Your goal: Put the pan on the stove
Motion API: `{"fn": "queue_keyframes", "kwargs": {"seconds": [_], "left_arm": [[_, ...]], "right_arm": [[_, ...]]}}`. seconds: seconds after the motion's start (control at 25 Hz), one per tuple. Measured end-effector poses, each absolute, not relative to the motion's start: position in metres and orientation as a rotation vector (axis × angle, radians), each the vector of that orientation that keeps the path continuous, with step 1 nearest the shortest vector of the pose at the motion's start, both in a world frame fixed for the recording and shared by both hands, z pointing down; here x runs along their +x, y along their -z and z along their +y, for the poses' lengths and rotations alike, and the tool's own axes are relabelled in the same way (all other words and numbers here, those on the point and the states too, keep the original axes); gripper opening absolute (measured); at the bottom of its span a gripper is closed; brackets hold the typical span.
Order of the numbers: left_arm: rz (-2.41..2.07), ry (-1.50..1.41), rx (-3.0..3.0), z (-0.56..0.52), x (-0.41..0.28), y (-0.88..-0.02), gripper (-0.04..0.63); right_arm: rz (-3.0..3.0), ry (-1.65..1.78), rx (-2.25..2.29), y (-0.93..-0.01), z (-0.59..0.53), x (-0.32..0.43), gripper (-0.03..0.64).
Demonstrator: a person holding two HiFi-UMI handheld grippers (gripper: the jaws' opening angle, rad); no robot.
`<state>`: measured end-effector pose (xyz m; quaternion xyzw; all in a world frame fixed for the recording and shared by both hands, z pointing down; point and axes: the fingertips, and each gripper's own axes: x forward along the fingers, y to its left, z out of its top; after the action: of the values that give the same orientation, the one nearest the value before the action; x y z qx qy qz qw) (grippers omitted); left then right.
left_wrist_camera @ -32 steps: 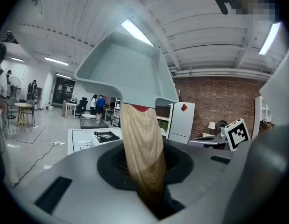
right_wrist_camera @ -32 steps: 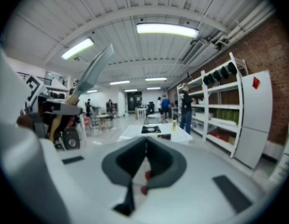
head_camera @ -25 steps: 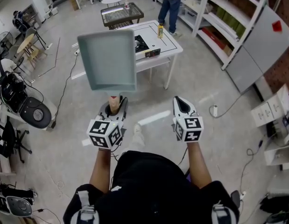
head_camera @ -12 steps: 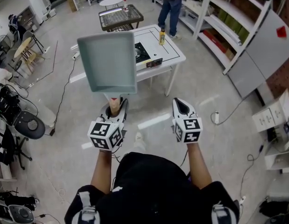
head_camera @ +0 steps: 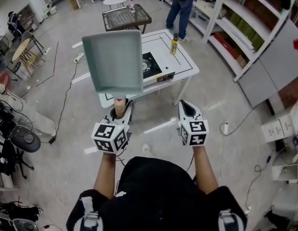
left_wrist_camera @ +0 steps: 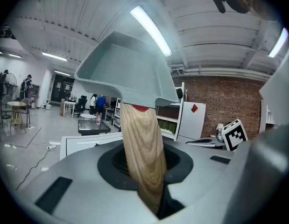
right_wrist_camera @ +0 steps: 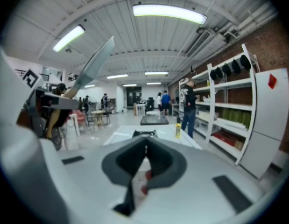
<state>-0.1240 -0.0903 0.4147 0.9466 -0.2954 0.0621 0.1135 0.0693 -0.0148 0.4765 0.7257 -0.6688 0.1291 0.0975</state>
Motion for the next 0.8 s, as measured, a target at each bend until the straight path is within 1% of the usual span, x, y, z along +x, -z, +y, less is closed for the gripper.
{"fn": "queue_keyframes", "kwargs": {"seconds": [0.44, 0.8], "left_arm": [[-0.824, -0.162, 2.777, -0.194, -0.114, -0.411, 0.097], [-0.795, -0.151, 2.764, -0.243, -0.115, -0.425, 0.097]], "right_arm": [[-1.94, -0.382, 2.135, -0.474, -0.118, 0.075, 0.035], [-1.927, -0.354, 2.063, -0.485, -0.172, 0.06, 0.034]]}}
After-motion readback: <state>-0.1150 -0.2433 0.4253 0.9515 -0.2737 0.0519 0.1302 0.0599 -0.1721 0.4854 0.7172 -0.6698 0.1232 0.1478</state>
